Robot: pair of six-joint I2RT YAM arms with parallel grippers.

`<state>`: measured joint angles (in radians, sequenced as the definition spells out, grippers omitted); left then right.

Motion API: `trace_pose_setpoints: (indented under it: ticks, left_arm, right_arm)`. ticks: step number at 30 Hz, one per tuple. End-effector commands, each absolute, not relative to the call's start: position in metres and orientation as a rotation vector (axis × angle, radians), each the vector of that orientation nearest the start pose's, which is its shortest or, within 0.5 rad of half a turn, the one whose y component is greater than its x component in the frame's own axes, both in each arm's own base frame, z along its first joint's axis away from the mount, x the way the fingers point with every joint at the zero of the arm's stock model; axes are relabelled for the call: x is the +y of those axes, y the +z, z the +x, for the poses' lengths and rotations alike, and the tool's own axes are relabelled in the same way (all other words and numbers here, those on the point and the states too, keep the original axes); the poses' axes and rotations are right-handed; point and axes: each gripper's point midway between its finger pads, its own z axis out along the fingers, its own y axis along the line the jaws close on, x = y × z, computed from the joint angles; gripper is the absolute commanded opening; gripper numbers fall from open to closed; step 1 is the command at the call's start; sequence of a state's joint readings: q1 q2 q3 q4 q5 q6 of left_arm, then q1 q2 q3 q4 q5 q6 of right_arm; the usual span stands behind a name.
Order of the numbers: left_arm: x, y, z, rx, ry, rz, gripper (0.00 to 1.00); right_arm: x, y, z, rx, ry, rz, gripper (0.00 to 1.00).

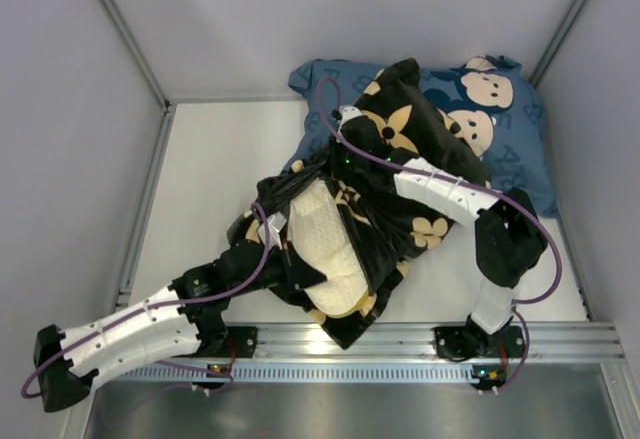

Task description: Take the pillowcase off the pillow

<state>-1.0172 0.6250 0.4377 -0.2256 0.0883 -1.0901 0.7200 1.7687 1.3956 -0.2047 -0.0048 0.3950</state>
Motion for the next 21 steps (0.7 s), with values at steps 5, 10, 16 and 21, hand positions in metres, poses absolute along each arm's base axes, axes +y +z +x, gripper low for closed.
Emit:
trace_pose_setpoints:
  ticks: [5,10,16,21]
  left_arm:
    - [-0.285,0.209,0.092,2.162,-1.541,0.102,0.00]
    - [-0.299,0.199,0.101,2.254,-1.434,0.169,0.54]
    - [-0.289,0.232,0.109,2.179,-1.359,0.214,0.92]
    - [-0.252,0.234,0.114,2.227,-1.196,0.081,0.99]
  right_arm:
    - [0.323,0.195,0.414,2.127,0.576,-0.282,0.16]
    - [0.304,0.219,0.376,2.100,0.629,-0.286,0.73]
    - [0.267,0.241,0.319,2.068,0.643,-0.305,0.76]
    - [0.263,0.233,0.263,2.073,0.754,-0.462,0.75]
